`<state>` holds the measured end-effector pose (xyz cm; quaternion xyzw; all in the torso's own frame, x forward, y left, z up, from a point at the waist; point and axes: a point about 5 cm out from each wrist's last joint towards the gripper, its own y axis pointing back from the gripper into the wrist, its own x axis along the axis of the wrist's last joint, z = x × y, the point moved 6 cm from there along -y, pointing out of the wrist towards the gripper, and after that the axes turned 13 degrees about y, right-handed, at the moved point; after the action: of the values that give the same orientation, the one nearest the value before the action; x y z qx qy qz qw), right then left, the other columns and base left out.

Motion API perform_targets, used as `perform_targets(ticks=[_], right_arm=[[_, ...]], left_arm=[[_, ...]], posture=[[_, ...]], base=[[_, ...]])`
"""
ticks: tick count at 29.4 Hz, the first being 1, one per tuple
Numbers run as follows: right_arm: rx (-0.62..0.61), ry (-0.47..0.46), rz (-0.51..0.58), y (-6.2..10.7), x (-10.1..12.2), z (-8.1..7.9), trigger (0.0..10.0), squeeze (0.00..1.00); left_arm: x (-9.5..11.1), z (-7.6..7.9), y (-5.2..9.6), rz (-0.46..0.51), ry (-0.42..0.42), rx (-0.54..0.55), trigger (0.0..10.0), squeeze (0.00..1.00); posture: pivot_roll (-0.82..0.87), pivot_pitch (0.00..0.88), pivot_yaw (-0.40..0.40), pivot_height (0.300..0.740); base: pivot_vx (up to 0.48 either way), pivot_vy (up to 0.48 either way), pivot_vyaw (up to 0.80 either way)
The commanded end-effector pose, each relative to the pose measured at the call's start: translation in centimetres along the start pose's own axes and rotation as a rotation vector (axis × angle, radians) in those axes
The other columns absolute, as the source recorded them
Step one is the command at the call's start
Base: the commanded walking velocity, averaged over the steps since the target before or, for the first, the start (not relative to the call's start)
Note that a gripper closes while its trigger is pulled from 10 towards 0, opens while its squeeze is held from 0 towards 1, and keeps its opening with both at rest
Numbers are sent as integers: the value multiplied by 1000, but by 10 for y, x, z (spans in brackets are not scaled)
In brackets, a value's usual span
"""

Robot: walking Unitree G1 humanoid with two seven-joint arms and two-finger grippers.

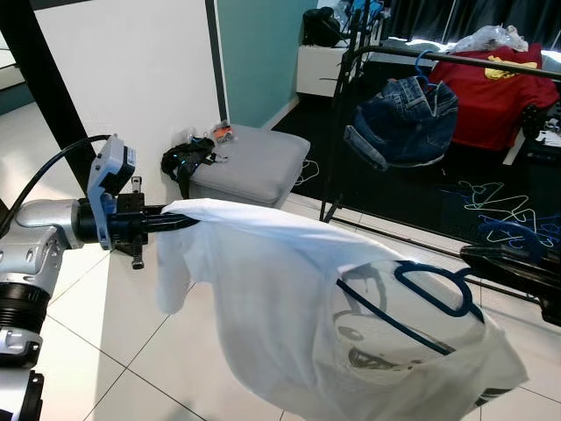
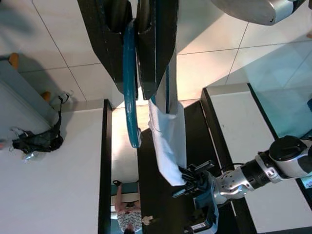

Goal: Hang hanger

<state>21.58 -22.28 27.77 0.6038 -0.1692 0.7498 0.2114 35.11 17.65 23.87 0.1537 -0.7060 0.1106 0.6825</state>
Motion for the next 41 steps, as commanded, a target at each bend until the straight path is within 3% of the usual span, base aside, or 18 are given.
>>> perform_targets(ticks=[1, 8, 11, 17, 21, 25, 28, 29, 30, 31, 32, 35, 36, 37, 38, 39, 41], right_arm=[[-29, 38, -7, 5, 2, 1, 0, 0], [-35, 33, -27, 8, -1, 0, 0, 0], [-21, 6, -61, 8, -12, -7, 0, 0], [-14, -6, -74, 7, -17, -11, 0, 0], [-4, -9, -85, 8, -18, -13, 0, 0], [1, -6, -92, 9, -18, -14, 0, 0], [9, 11, -101, 9, -14, -11, 0, 0], [11, 16, -104, 9, -13, -11, 0, 0], [11, 16, -104, 9, -13, -11, 0, 0], [17, 26, -109, 8, -11, -10, 0, 0], [27, 39, -119, 7, -10, -10, 0, 0], [35, 47, -126, 6, -9, -10, 0, 0], [53, 62, -142, 3, -9, -10, 0, 0], [53, 62, -142, 3, -9, -10, 0, 0], [76, 78, -170, -1, -10, -11, 0, 0], [92, 89, -189, -3, -11, -12, 0, 0], [92, 89, -189, -3, -11, -12, 0, 0]], left_arm=[[6, -7, 14, -13, -16, 37, 0, 0], [8, -15, 21, -10, -16, 73, 0, 0], [14, -30, 35, 21, 1, 158, 0, 0], [16, -37, 43, 45, 24, 199, 0, 0], [6, -42, 51, 52, 73, 243, 0, 0], [-1, -43, 52, 48, 94, 250, 0, 0], [-17, -39, 50, 21, 134, 235, 0, 0], [-21, -38, 49, 13, 144, 229, 1373, 0], [-21, -38, 49, 13, 144, 229, 1373, 0], [-32, -34, 45, -19, 158, 205, 4588, 0], [-44, -27, 39, -56, 175, 168, 9451, 0], [-52, -23, 35, -79, 186, 143, 9451, 0], [-61, -14, 25, -90, 226, 92, 10000, 0], [-61, -14, 25, -90, 226, 92, 10000, 0], [-67, -4, 13, -89, 266, 28, 10000, 298], [-70, 3, 4, -85, 293, -14, 10000, 298], [-70, 3, 4, -85, 293, -14, 10000, 298]], posture=[[-33, 48, 44, 740], [-33, 49, 42, 740], [-34, 50, 41, 740], [-36, 50, 40, 740], [-39, 50, 38, 740], [-40, 51, 36, 740], [-41, 52, 35, 740], [-39, 51, 31, 740], [-39, 51, 31, 740], [-39, 52, 30, 740], [-40, 53, 31, 740], [-41, 53, 31, 740], [-42, 54, 28, 740], [-42, 54, 28, 740], [-44, 55, 26, 740], [-44, 55, 26, 740], [-44, 55, 26, 740]], base=[[0, 0, 0], [0, 0, 0], [0, 0, 0], [0, 0, 0], [0, 0, 0], [0, 0, 0], [0, 0, 0], [0, 0, 0], [0, 0, 0], [0, 0, 0], [0, 0, 0], [0, 0, 0], [0, 0, 0], [0, 0, 0], [0, 0, 0], [0, 0, 0], [0, 0, 0]])
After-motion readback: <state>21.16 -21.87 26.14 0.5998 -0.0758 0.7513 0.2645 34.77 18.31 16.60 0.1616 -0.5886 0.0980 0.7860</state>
